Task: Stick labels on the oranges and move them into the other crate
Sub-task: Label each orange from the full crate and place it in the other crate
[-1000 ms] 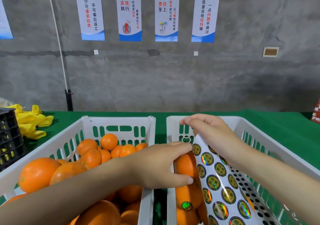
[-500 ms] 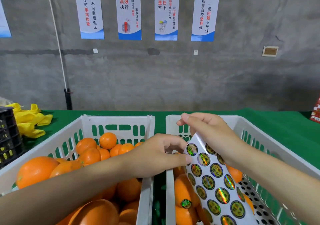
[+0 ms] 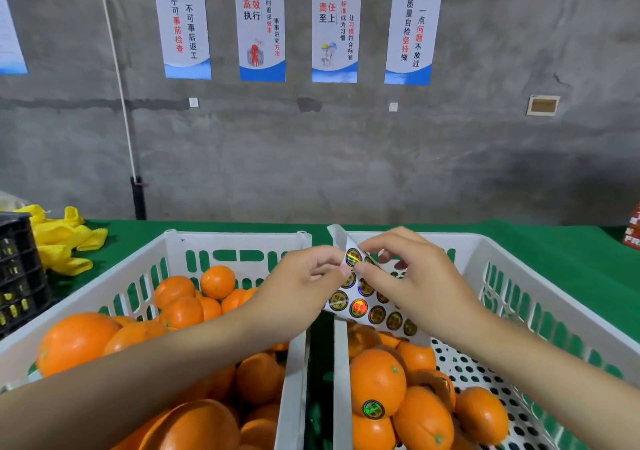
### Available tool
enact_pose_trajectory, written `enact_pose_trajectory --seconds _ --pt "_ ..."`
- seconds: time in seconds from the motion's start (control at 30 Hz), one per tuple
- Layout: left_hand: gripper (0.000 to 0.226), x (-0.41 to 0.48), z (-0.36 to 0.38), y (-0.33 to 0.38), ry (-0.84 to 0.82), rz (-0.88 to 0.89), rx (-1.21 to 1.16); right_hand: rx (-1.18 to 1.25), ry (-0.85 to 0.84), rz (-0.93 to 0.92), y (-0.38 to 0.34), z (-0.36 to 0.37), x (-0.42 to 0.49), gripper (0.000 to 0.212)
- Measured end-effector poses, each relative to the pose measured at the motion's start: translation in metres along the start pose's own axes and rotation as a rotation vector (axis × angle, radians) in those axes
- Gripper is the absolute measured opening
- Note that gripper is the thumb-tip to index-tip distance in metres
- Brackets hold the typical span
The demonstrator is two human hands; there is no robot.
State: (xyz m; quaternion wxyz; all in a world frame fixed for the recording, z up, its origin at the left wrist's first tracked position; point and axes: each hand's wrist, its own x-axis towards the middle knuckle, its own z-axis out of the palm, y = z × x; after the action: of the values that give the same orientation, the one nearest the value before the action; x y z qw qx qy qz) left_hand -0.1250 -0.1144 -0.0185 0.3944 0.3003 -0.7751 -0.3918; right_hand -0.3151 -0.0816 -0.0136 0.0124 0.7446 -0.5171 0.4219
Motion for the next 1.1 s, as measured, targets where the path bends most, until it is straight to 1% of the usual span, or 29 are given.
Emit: enact_pose_trajectory --seconds 0.13,0.23,0.43,0.53,0.63,0.7,0.73,0.8,0.87,0.97,1.1 --pt "0.023 0.0 0.0 -0.002 0.004 0.042 0.099 0.082 0.036 -0.009 0.0 0.003 -0.001 0.017" --pt "0.022 -0.001 -0.001 -0.002 0.013 0.073 0.181 0.104 0.054 -0.038 -0.002 0.003 -0.002 0.016" --pt "0.018 -0.002 -0.001 0.003 -0.013 0.084 0.171 0.133 0.075 -0.075 -0.005 0.004 -0.004 0.02" --pt "0.017 -0.002 -0.002 0.003 -0.007 0.051 0.186 0.136 0.089 -0.089 -0.006 0.004 -0.004 0.018" --pt "0.021 -0.003 -0.002 0.003 -0.011 0.038 0.227 0.188 0.064 -0.07 -0.007 0.004 -0.004 0.018" --pt "0.025 -0.002 -0.002 0.002 -0.011 0.054 0.261 0.233 0.051 -0.035 -0.008 0.003 -0.004 0.028" --pt "0.026 -0.001 -0.002 0.001 -0.009 0.062 0.274 0.238 0.056 -0.027 -0.008 0.003 -0.004 0.029" --pt "0.028 0.0 -0.003 0.0 -0.006 0.075 0.291 0.224 0.06 -0.037 -0.008 0.004 -0.004 0.021" --pt "0.035 0.001 -0.003 -0.001 -0.007 0.085 0.307 0.213 0.054 -0.04 -0.009 0.004 -0.004 0.014" --pt "0.042 0.001 -0.006 -0.002 -0.009 0.096 0.343 0.216 0.043 -0.053 -0.011 0.003 -0.004 0.012" --pt "0.031 0.001 -0.006 -0.001 -0.01 0.097 0.374 0.185 0.051 -0.045 -0.01 0.004 -0.004 0.017"
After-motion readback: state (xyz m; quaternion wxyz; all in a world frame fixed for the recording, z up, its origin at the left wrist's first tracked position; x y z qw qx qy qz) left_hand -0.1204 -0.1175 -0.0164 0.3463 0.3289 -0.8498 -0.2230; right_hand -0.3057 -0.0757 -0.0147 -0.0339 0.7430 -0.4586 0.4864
